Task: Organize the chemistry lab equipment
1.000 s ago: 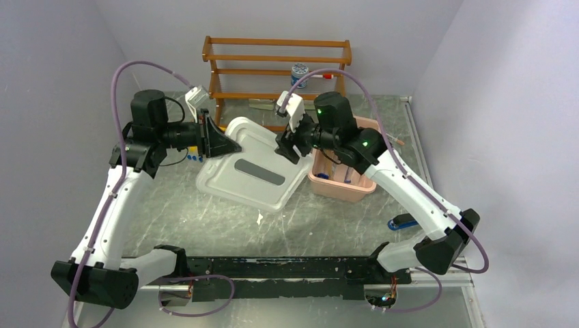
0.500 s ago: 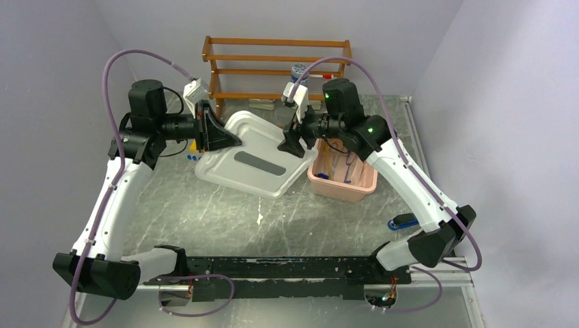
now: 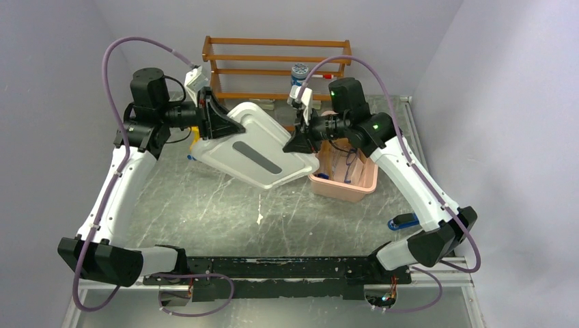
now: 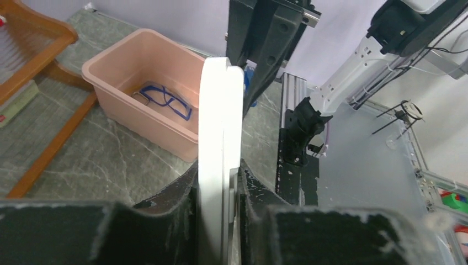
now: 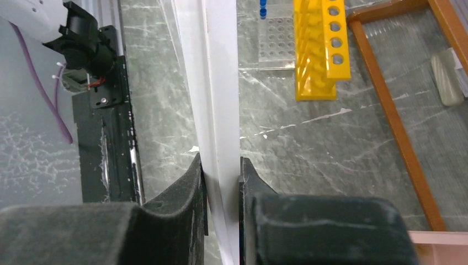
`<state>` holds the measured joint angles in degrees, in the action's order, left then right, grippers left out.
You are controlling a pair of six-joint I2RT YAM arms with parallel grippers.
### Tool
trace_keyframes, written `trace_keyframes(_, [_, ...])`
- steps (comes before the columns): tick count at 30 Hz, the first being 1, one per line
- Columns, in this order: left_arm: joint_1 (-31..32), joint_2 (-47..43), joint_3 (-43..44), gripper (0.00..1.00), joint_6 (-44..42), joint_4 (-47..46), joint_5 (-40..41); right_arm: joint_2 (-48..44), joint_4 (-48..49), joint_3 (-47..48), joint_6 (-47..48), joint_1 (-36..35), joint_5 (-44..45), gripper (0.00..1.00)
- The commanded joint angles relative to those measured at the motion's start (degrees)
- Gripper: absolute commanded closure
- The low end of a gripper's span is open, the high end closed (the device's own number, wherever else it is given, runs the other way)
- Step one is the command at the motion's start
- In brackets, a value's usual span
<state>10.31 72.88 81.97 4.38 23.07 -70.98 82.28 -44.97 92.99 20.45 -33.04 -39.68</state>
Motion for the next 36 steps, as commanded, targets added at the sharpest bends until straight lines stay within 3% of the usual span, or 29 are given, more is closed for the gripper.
trace_keyframes(1, [-0.1, -0.5, -0.7, 0.61, 3.6, -9.1, 7.0, 0.3, 0.5, 0.9, -5.4, 1.1, 1.1, 1.0])
trace_keyframes(2, [-0.2, -0.5, -0.6, 0.45, 3.5, -9.0, 8.2, -0.1, 0.5, 0.5, -5.7, 1.1, 1.2, 1.0])
trace_keyframes(4, [-0.2, -0.5, -0.2, 0.25, 3.5, -8.8, 11.6, -1.2, 0.9, -1.0, -6.6, 1.3, 1.3, 1.0])
trace_keyframes(7, [-0.1, -0.1, 1.1, 0.12, 3.8, -8.5, 17.3, -3.1, 0.9, -3.4, -8.5, 1.7, 2.0, 1.0])
trace_keyframes(13, [-0.2, -0.2, 2.6, 0.07, 6.3, -8.6, 29.5, -8.3, 3.8, -9.3, -17.5, 3.1, 9.8, 1.0])
trace_keyframes(19, [-0.1, -2.1, 0.3, 0.09, 9.4, -7.9, 38.0, -13.9, 9.2, -16.0, -31.8, 7.4, 16.7, 1.0])
trace_keyframes(28, [1.2, -6.1, -7.2, 0.15, 16.4, -10.5, 36.6, -17.4, 10.9, -24.0, -44.3, 22.9, 10.5, 1.0])
trace_keyframes(36, [8.8, -3.9, -9.6, 0.19, 21.0, -8.8, 42.0, -18.9, 14.7, -29.0, -52.3, 30.3, 7.1, 1.0])
